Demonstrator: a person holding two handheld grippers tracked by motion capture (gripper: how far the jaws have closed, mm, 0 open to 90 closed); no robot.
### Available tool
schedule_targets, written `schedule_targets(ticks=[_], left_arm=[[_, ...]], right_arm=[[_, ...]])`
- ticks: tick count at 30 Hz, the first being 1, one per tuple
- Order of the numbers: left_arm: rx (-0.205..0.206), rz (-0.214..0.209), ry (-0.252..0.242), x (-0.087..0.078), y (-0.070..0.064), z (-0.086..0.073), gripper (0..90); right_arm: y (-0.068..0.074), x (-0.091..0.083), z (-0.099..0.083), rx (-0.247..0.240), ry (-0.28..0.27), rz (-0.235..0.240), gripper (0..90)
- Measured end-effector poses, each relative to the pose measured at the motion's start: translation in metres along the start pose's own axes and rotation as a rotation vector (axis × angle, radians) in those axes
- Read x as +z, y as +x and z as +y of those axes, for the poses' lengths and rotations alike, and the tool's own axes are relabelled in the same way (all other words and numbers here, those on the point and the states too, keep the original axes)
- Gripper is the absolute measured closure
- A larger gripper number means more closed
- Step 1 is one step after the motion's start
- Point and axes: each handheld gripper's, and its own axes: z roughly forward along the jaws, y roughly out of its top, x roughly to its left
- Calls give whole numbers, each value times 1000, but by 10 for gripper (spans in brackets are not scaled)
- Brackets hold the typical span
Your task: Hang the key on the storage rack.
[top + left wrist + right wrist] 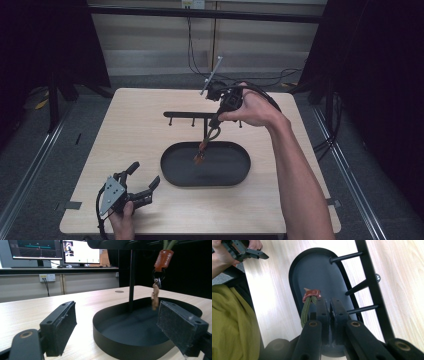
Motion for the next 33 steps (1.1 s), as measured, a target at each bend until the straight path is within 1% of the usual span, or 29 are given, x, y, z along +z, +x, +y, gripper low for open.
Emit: schedule_targets(ticks=[2,3,4,5,8,10,11,12,13,16,17,22,25,26,30,32,33], left_arm=[[2,1,0,0,0,0,155],[1,3,1,0,0,0,155],[2,3,2,0,0,0,155],[0,2,0,0,0,0,155],[2,3,2,0,0,0,155],[2,3,1,0,0,0,155],[2,3,2,0,0,0,155],[2,3,2,0,0,0,155],[2,3,2,0,0,0,155],[2,3,2,0,0,0,155],[2,3,2,0,0,0,155],[3,4,1,0,0,0,157],[1,2,1,0,0,0,157],[1,2,1,0,0,0,157],[2,3,1,0,0,0,157],[1,4,1,0,0,0,157],[1,4,1,0,0,0,158]], right_arm=[[-6,0,2,22,9,-5,865],[-10,1,1,27,12,5,865],[-12,1,0,33,23,-5,865],[-14,0,0,36,22,-15,865],[-20,1,-2,56,9,1,864],[-23,2,-1,54,8,-8,864],[-23,3,-1,57,14,-2,865],[-24,4,-1,51,20,-8,864],[-25,5,0,53,13,-5,864],[-27,7,1,56,19,-8,863],[-27,9,2,48,21,-10,862],[-28,9,3,42,26,-17,859],[-26,9,4,50,24,-26,856],[-27,9,5,34,28,-30,855],[-26,8,5,31,28,-30,844],[-25,7,6,33,31,-40,842],[-24,8,6,25,37,-39,839]])
